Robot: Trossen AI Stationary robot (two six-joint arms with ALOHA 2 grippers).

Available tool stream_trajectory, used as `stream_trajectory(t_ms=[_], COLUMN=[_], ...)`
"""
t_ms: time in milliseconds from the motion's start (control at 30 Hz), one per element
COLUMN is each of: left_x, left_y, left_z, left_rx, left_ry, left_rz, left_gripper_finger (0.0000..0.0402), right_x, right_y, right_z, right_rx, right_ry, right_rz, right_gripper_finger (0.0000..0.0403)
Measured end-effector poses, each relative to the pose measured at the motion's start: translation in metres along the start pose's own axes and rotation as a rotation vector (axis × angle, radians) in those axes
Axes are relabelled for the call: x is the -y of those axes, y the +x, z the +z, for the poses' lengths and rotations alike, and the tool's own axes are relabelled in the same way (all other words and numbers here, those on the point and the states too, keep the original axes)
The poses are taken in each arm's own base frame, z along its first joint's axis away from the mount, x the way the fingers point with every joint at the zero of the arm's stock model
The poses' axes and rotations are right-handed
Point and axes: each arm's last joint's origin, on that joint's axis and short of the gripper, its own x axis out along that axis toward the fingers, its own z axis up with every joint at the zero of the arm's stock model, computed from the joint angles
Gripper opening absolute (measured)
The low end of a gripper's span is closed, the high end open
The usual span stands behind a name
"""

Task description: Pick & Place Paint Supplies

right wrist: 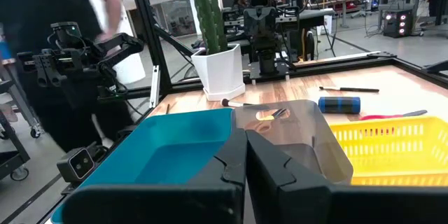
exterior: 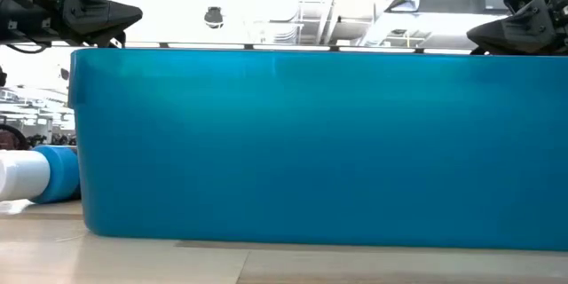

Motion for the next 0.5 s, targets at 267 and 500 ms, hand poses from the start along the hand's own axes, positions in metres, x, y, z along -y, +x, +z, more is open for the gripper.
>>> stream_trajectory(t_ms=[267,500], left_x=[0.0,-0.0042], left_y=[0.0,0.0011], left_z=[0.0,0.0034], left_rx=[0.0,0.019], left_ry=[0.0,0.351], left_rz=[0.0,0.136], left_gripper_finger=[0.0,0.0], right_x=[0.0,0.0], right_y=[0.0,0.0], right_z=[0.0,0.0], right_rx=[0.0,0.0], right_ry=[0.0,0.0], right_rz=[0.0,0.0], right_gripper_finger=[0.0,0.0])
